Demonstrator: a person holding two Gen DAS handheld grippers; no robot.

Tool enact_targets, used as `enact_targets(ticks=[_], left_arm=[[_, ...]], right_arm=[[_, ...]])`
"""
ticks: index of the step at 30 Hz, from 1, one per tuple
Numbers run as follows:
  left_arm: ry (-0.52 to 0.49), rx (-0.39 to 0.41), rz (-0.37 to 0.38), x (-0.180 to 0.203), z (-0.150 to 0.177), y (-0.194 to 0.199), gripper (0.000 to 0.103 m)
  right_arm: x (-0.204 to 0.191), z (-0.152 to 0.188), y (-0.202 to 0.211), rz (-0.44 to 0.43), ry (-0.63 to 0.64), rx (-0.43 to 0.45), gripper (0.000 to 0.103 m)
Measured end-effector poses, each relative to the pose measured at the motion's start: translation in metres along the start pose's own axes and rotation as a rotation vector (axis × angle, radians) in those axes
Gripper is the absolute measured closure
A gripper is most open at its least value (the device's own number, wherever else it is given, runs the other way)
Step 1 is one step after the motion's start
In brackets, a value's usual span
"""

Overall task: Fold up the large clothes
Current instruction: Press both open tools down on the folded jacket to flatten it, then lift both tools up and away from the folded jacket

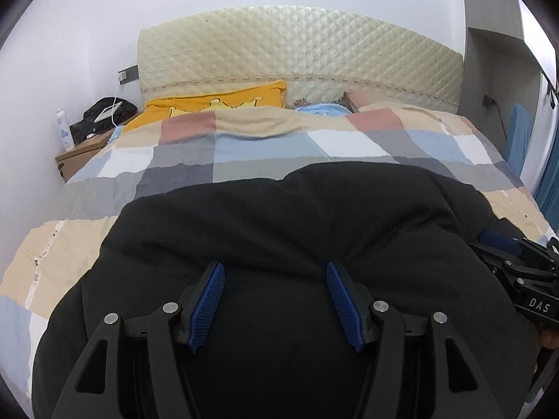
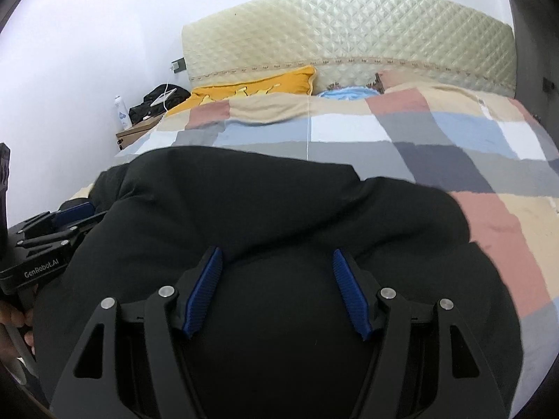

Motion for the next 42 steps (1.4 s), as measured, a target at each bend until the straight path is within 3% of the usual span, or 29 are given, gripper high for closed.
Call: enact_targets(ticks=[7, 11, 14, 19, 25, 33, 37, 42], left_arm=[[-0.003, 0.017, -0.044, 0.001, -0.004, 0.024, 0.043], [0.013, 0.072, -0.041, -0.001, -0.019, 0.071, 0.043], [0.015, 0.13, -0.061, -0.003, -0.037, 0.117, 0.043], [0.097, 0.189, -0.015, -0.014, -0.066, 0.203, 0.036], [0.12, 0.263, -0.003, -0.014, -0.08, 0.309, 0.036], [0.132, 0.31, -0.009, -0.003, -0.054, 0.398, 0.033], [0.126, 0.301, -0.012, 0.007, -0.034, 0.42, 0.033], [0.105, 0.259, 0.013, 0.024, -0.005, 0.422, 0.033]], right_arm=[[0.005, 0.002, 0.018, 0.037, -0.066, 0.028, 0.036], [-0.001, -0.003, 0.049, 0.021, -0.123, 0.046, 0.036], [-0.01, -0.02, 0.088, 0.044, -0.08, 0.106, 0.036], [-0.023, -0.05, 0.169, 0.07, -0.086, 0.203, 0.036], [-0.06, -0.078, 0.28, 0.066, -0.06, 0.319, 0.036], [-0.111, -0.072, 0.396, 0.033, -0.02, 0.451, 0.036], [-0.129, -0.055, 0.424, 0.035, -0.009, 0.476, 0.034], [-0.145, -0.024, 0.431, 0.031, 0.011, 0.439, 0.034]])
Point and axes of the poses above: each gripper's, at about its wrist camera, not at the fingertips, and y roughly against the way its jaws point, x to its right, z to its underside, the point moved 4 cm from there along -y, roughly the way its jaws point, and after that the axes turned 1 degree about y, right-handed, at the moved point
